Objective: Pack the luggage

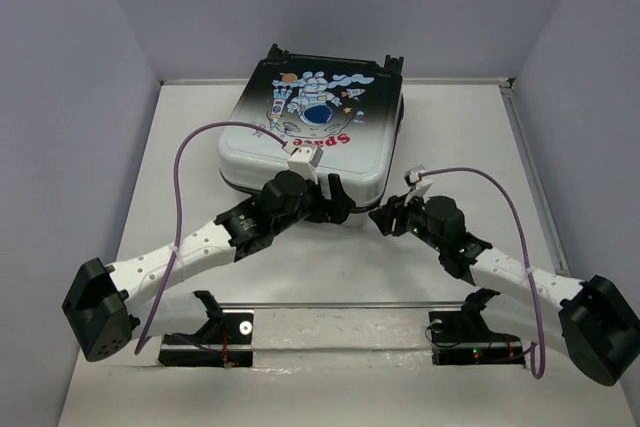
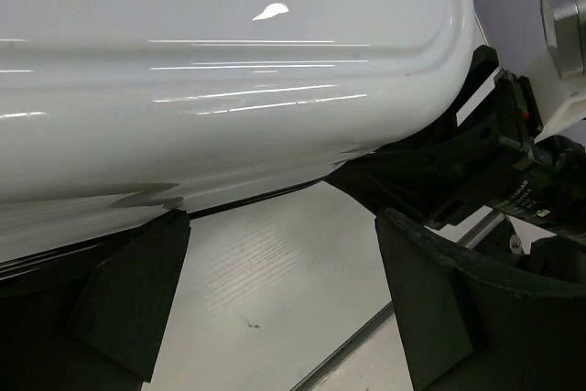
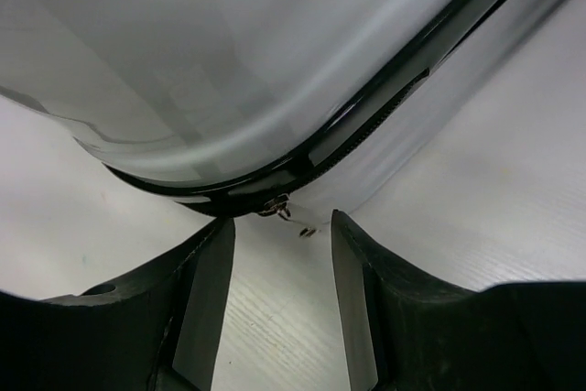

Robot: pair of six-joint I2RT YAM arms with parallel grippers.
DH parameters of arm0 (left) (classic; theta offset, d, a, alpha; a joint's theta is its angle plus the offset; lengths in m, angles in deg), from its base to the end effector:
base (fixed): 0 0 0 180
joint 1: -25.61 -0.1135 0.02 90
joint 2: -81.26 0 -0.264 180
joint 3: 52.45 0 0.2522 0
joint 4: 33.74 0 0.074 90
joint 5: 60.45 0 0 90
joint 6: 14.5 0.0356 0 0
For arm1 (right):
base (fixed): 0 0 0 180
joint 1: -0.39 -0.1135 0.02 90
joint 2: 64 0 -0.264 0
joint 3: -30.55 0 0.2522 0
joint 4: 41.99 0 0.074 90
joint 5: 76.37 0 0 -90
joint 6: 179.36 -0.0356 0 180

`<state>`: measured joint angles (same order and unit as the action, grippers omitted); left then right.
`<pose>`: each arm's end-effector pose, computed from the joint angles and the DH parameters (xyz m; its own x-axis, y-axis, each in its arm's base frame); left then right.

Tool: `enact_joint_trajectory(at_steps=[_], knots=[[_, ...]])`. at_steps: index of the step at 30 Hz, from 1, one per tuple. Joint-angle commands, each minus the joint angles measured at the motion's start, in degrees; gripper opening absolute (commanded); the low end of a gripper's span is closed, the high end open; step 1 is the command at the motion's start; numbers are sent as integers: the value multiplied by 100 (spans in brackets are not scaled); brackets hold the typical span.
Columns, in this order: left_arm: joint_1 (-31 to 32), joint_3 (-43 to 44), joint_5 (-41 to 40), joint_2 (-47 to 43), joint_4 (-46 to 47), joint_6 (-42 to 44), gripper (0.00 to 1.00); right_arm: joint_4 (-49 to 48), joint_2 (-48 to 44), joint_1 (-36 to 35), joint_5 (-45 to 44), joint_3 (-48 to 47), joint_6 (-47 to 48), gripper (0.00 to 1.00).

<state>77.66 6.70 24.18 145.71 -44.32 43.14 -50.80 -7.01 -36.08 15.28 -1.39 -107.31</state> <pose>0.1641 -0.2050 0.2984 -0.5327 -0.1834 -0.8262 0.5263 0.6926 -0.4932 0.1682 0.1256 0.1975 -0.4039 0.0845 -0.9109 -0.5171 0.8003 0.3036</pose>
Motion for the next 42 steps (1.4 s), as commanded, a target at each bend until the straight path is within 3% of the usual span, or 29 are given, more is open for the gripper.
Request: enact_joint_trajectory(at_steps=[1, 11, 14, 20, 21, 22, 28, 34, 37, 42], knots=[[7, 216, -43, 138, 227, 160, 95, -1011, 329, 148, 195, -81, 512, 52], [42, 269, -52, 279, 332, 160, 95, -2154, 532, 149, -25, 226, 574, 51], [42, 304, -114, 323, 324, 177, 95, -2629, 716, 202, 177, 279, 442, 47], [51, 436, -184, 393, 332, 204, 95, -3122, 1226, 202, 442, 147, 249, 20], [51, 471, -210, 428, 332, 221, 95, -3148, 1209, 202, 424, 165, 223, 10], [42, 506, -219, 455, 332, 256, 95, -3175, 1157, 202, 415, 182, 188, 7], [42, 839, -219, 692, 429, 344, 95, -3008, 613, 202, 477, 498, -84, 7], [33, 1480, -307, 1183, 429, 546, 95, -1973, -135, 132, 634, 832, -419, 7], [24, 1885, -290, 1456, 429, 590, 95, -1507, -443, -140, 652, 877, -604, 7], [24, 2457, -114, 1878, 429, 608, 94, -1189, -400, -1238, 284, 728, -744, 7]])
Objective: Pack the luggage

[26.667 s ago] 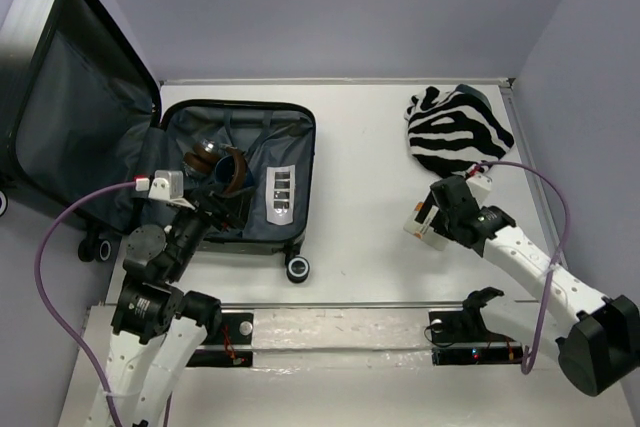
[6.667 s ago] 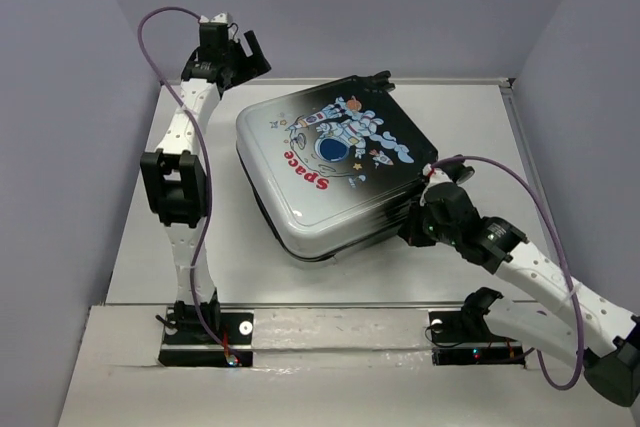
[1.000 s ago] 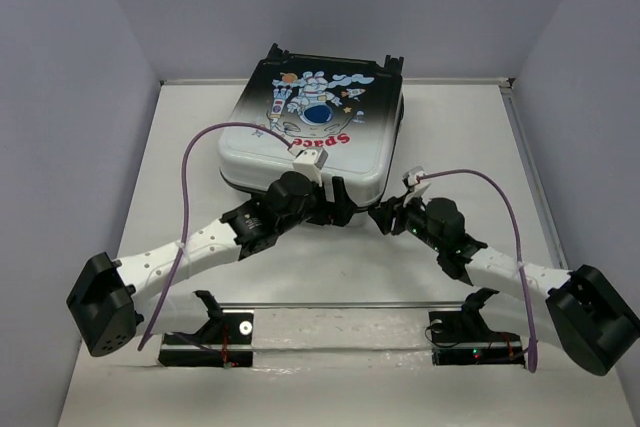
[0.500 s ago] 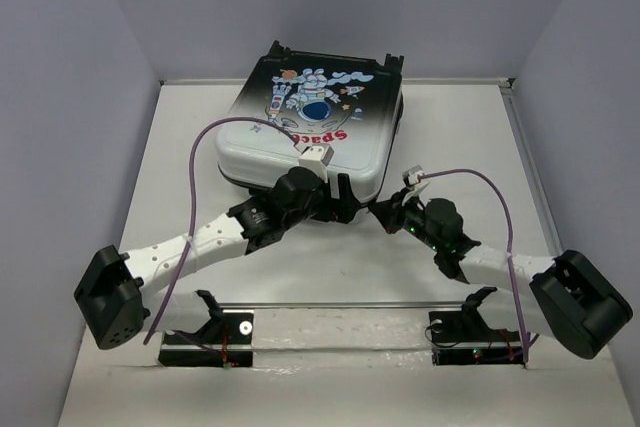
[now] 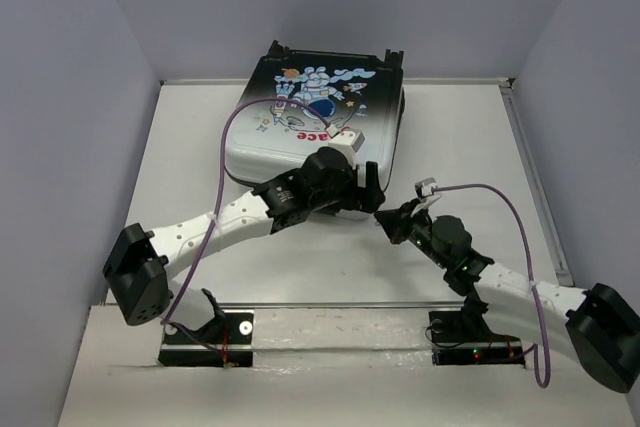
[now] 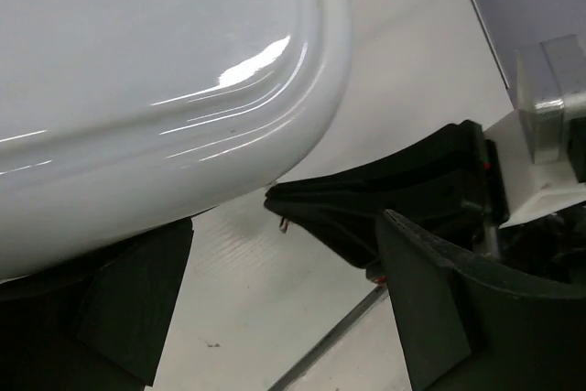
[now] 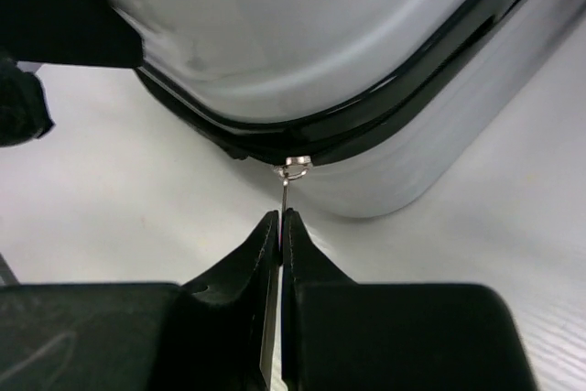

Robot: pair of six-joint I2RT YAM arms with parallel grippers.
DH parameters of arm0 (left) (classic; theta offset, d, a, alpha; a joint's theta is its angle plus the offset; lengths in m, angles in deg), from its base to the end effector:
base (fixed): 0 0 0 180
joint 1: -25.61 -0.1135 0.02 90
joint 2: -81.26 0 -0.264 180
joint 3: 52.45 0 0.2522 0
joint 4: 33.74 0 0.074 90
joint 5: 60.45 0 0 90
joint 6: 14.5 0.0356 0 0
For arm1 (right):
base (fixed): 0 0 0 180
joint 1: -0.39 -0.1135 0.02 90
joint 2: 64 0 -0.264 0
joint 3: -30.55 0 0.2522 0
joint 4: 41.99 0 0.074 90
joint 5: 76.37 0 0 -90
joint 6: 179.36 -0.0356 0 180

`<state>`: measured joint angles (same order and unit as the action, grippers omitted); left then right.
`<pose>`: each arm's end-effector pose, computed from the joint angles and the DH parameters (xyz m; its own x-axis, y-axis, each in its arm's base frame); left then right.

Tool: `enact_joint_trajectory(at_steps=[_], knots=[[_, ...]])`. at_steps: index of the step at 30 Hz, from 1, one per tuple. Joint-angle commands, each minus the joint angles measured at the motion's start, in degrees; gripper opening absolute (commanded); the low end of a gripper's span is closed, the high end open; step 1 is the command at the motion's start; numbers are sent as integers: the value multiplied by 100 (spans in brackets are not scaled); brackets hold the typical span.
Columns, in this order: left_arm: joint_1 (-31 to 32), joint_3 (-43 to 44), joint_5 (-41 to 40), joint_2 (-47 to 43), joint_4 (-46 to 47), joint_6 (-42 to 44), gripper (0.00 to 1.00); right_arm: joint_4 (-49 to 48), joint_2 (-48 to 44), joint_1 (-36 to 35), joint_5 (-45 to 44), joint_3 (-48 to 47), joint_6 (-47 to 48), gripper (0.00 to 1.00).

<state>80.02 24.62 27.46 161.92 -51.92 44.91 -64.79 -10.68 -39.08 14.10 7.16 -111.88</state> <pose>0.1935 -0.2681 0.3176 -0.5893 -0.0504 -0.8063 0.5728 0.6778 -0.4610 0.1462 0.1208 0.1858 -0.3344 0.2208 -0.9162 -0.5563 0.7385 0.3810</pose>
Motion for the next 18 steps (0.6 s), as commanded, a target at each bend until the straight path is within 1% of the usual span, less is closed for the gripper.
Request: enact_joint_trajectory(at_steps=[1, 4, 5, 6, 7, 8, 9, 10, 12, 13, 15, 18], knots=[[-212, 796, -363, 361, 1190, 414, 94, 123, 151, -1097, 201, -188, -331, 7], [-203, 946, -258, 503, 1198, 370, 94, -350, 599, -1353, 129, -250, -516, 7], [-194, 964, -214, 520, 1198, 335, 94, -665, 957, -1354, 68, -302, -638, 7], [-177, 990, -178, 538, 1207, 326, 94, -782, 1152, -1458, -2, -372, -700, 7], [-159, 1043, -143, 582, 1199, 334, 94, -992, 1328, -1624, -368, -565, -823, 7], [-159, 1069, -134, 608, 1190, 343, 94, -1090, 1687, -1704, -546, -662, -867, 7], [-150, 1139, -143, 643, 1137, 343, 94, -1169, 1847, -1792, -661, -872, -911, 7], [-159, 1175, -152, 661, 1120, 343, 94, -1309, 1979, -1984, -1054, -944, -1051, 7], [-159, 1254, -152, 679, 1093, 369, 94, -1616, 2286, -2091, -1311, -980, -1210, 7], [-168, 1376, -186, 679, 1041, 378, 94, -1922, 2375, -2092, -1626, -927, -1306, 7], [-194, 1508, -161, 653, 996, 378, 94, -2162, 2595, -2153, -1804, -909, -1596, 7], [-360, 1877, -187, 390, 655, 466, 95, -2487, 3008, -2215, -2042, -874, -1659, 7]])
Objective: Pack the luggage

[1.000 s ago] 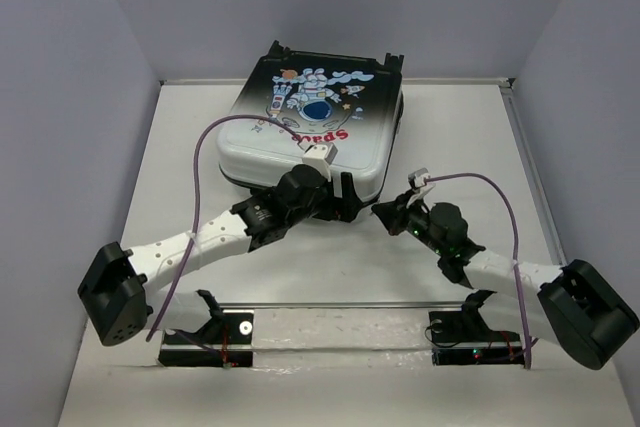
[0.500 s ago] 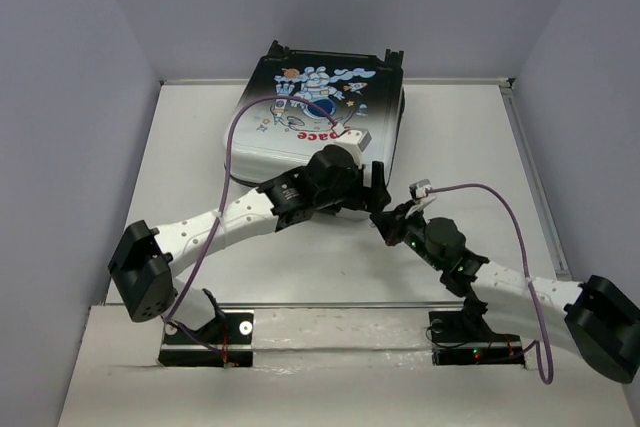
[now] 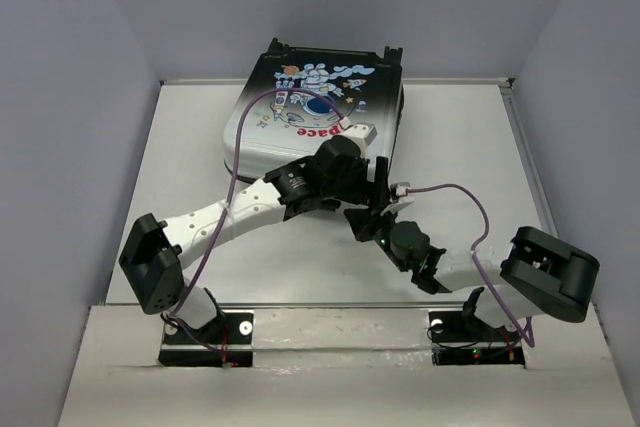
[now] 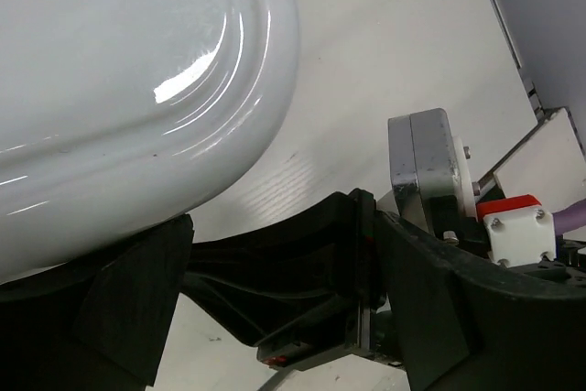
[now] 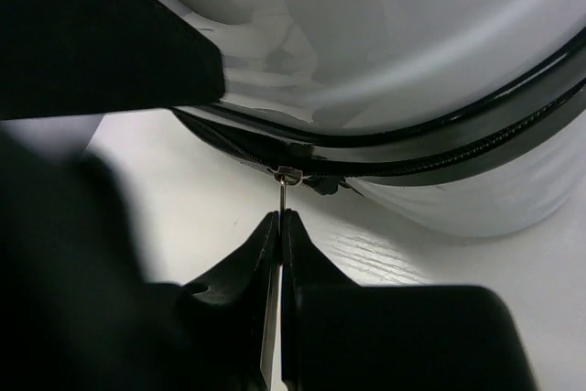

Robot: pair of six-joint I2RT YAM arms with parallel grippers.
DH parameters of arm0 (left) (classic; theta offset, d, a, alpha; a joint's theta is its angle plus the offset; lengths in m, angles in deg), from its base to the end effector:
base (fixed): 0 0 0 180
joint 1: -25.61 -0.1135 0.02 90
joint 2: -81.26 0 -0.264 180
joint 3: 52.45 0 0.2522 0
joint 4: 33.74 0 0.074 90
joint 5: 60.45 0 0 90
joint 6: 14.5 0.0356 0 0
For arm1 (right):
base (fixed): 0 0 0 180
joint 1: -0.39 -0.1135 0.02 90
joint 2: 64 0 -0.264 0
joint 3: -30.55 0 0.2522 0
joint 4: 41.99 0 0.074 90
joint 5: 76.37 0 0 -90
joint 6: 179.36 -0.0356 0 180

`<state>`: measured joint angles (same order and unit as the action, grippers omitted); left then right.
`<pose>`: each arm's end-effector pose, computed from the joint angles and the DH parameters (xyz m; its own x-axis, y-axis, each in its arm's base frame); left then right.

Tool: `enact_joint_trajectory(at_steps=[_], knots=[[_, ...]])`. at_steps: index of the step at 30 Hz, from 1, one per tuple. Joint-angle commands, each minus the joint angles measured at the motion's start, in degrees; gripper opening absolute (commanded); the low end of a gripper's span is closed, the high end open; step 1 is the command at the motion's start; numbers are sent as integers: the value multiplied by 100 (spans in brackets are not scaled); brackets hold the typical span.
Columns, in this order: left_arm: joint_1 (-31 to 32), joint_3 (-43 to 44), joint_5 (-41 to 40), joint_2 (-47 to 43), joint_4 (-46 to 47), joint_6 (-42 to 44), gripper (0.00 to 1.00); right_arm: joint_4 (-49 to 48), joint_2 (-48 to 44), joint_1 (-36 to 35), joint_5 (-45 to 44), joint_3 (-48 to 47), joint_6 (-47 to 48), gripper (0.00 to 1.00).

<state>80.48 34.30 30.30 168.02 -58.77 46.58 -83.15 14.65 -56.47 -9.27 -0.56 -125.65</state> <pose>0.2048 -0.2919 0.3306 -0.6119 0.0294 -0.7903 0.6040 0.6625 -0.4430 0.1452 0.1971 0.1744 -0.3804 0.4147 -0.8266 -0.4154 0.7220 0.5534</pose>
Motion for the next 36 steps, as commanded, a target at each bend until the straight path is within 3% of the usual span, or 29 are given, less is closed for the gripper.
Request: enact_joint_trajectory(at_steps=[1, 3, 5, 10, 12, 16, 27, 33, 36], knots=[[-668, 1006, -488, -299, 1198, 396, 96, -713, 493, -475, 286, -76, -299, 7], [-1151, 1120, -393, -484, 918, 344, 96, -757, 484, -475, 294, 20, -282, 7], [-2144, 963, 124, -826, 854, 160, 96, -696, 388, -475, 277, 73, -229, 7], [-3762, 366, 56, -1574, 468, 256, 99, -275, 81, -475, 277, 143, -106, 7], [-4585, -2, 91, -1706, 415, 282, 99, -152, -60, -475, 251, 170, -80, 7], [-5643, -460, 232, -1584, 397, 396, 99, 191, -271, -475, 233, 161, -18, 7], [-5769, -751, 2086, -521, 985, 406, 99, 912, -386, -475, 259, -173, 166, 7], [-4943, -962, 2095, -370, 1083, 274, 99, 992, 53, -475, 540, -629, 263, 7], [-4540, -1286, 2078, -615, 1285, 81, 99, 1131, 421, -651, 550, -1303, 465, 7]])
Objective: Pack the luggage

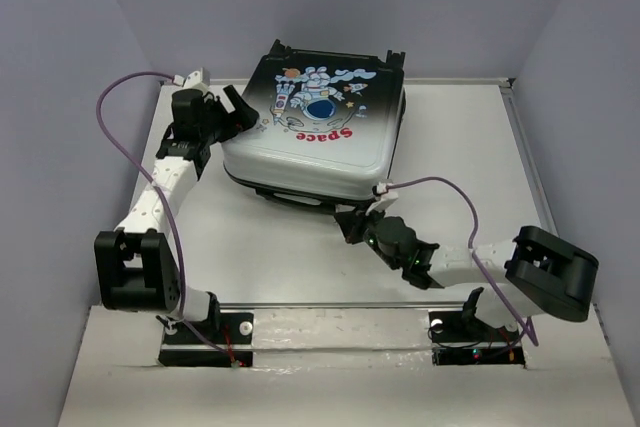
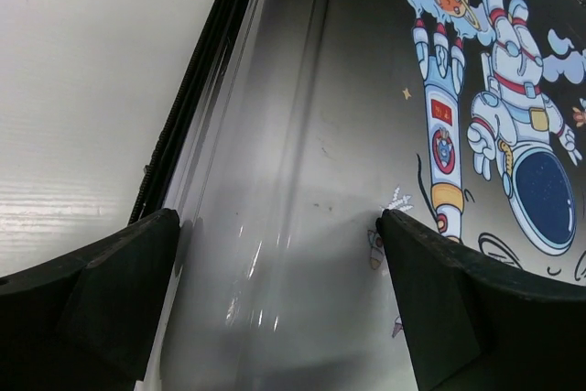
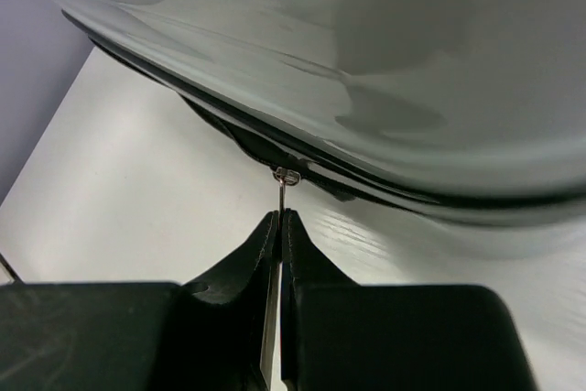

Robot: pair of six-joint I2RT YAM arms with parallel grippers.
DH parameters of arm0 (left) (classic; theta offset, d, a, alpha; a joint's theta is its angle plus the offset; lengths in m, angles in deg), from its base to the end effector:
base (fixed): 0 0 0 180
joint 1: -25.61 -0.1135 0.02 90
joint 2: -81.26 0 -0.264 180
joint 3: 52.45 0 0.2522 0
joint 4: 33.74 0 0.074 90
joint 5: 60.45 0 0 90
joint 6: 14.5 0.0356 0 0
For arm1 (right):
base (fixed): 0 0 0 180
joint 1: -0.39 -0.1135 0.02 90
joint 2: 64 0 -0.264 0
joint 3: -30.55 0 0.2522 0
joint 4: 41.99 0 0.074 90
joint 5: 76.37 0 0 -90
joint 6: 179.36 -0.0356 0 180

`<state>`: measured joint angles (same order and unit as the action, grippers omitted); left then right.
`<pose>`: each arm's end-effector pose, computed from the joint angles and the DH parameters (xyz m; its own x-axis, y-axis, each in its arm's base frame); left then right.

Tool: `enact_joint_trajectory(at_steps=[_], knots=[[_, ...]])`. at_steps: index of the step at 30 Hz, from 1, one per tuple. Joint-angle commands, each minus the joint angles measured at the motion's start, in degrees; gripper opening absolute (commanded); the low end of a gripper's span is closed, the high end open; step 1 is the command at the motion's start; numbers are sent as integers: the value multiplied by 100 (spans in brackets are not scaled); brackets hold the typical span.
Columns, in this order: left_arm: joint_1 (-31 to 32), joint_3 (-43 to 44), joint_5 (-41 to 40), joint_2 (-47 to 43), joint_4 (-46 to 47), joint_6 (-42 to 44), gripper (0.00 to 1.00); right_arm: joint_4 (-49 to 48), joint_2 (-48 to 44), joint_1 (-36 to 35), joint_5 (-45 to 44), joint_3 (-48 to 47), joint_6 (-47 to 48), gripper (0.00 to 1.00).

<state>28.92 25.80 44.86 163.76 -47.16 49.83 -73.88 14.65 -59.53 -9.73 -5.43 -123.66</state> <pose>0.3392 -0.0290 0.3237 -0.4060 -0.3950 -0.8241 0.1453 0.8624 -0.4850 0.1417 0.2164 0.1814 -0.4151 0.3155 -0.8533 -0.4421 0.7498 0.4923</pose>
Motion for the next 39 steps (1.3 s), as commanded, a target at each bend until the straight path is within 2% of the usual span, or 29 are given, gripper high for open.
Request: enact_joint_trajectory(at_steps=[1, 9, 14, 20, 25, 27, 28, 29, 30, 31, 33, 34, 35, 38, 39], knots=[[705, -489, 596, -269, 142, -298, 99, 240, 527, -423, 578, -976, 388, 7], [873, -912, 780, -674, 546, -702, 99, 468, 1907, -846, 911, -2505, 679, 7], [917, -991, 754, -779, 581, -729, 99, 1275, 2707, -1214, 1307, -3463, 1135, 7], [996, -1079, 588, -990, 590, -790, 99, 2154, 2770, -1680, 1640, -4166, 1829, 7], [1075, -1245, 333, -1236, 599, -817, 99, 3121, 2402, -1979, 1431, -4379, 2051, 7], [1084, -1307, 297, -1315, 599, -817, 99, 3342, 1998, -1980, 1089, -4073, 1849, 15], [1084, -1351, 262, -1376, 590, -808, 99, 3552, 1448, -1980, 870, -3923, 1761, 41], [1093, -1369, 244, -1394, 590, -791, 99, 3745, 1155, -1901, 685, -3809, 1674, 55], [1093, -1386, 227, -1412, 590, -782, 99, 3991, 865, -1848, 605, -3721, 1638, 65], [1101, -1412, 192, -1456, 581, -773, 99, 4446, 549, -1743, 456, -3685, 1620, 81], [1137, -1456, 113, -1526, 581, -764, 99, 4914, -365, -1506, 279, -3632, 1550, 92], [1154, -1474, 86, -1552, 581, -755, 99, 5073, -681, -1357, 287, -3597, 1532, 95], [1180, -1483, 60, -1587, 581, -755, 99, 5318, -1259, -912, 418, -3571, 1445, 96], [1233, -1553, -2, -1684, 564, -738, 99, 5645, -1983, 126, 630, -3404, 1260, 97], [1268, -1571, -19, -1711, 564, -729, 99, 5715, -2281, 852, 596, -3403, 1207, 95]])
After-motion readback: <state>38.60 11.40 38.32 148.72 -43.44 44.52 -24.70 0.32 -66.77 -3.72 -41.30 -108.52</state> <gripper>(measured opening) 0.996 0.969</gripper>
